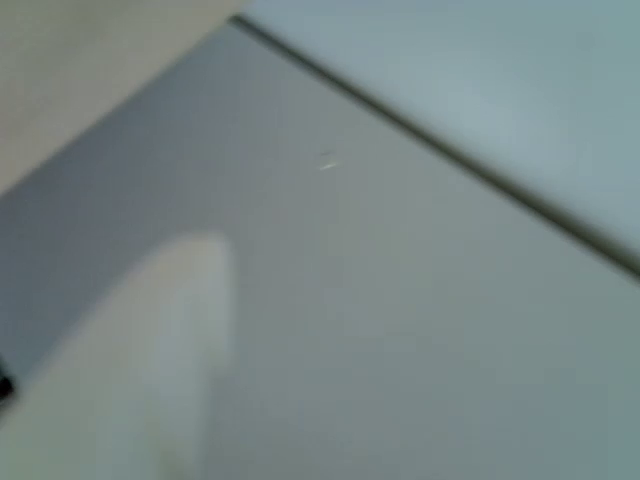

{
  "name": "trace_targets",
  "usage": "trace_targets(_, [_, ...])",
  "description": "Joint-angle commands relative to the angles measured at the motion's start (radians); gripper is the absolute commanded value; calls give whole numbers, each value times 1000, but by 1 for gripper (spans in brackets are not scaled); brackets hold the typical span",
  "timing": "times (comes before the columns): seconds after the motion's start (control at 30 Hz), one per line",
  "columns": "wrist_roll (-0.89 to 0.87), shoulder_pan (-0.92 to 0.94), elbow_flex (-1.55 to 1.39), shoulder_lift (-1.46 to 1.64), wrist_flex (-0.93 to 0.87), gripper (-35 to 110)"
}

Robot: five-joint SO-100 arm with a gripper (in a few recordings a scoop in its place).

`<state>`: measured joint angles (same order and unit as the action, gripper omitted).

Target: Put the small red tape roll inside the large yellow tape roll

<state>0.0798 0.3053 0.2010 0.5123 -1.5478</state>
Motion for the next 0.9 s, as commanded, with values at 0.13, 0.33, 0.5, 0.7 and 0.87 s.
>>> trace_targets(0.13, [29, -41, 40, 67, 156, 38])
trace_targets(0.33, [14, -92, 40, -49, 204, 37])
trace_targets(0.5, [-25, -121, 40, -106, 210, 37])
trace_targets(0.7, [-40, -129, 41, -144, 202, 37])
trace_targets(0.87, [-40, -121, 41, -176, 209, 35])
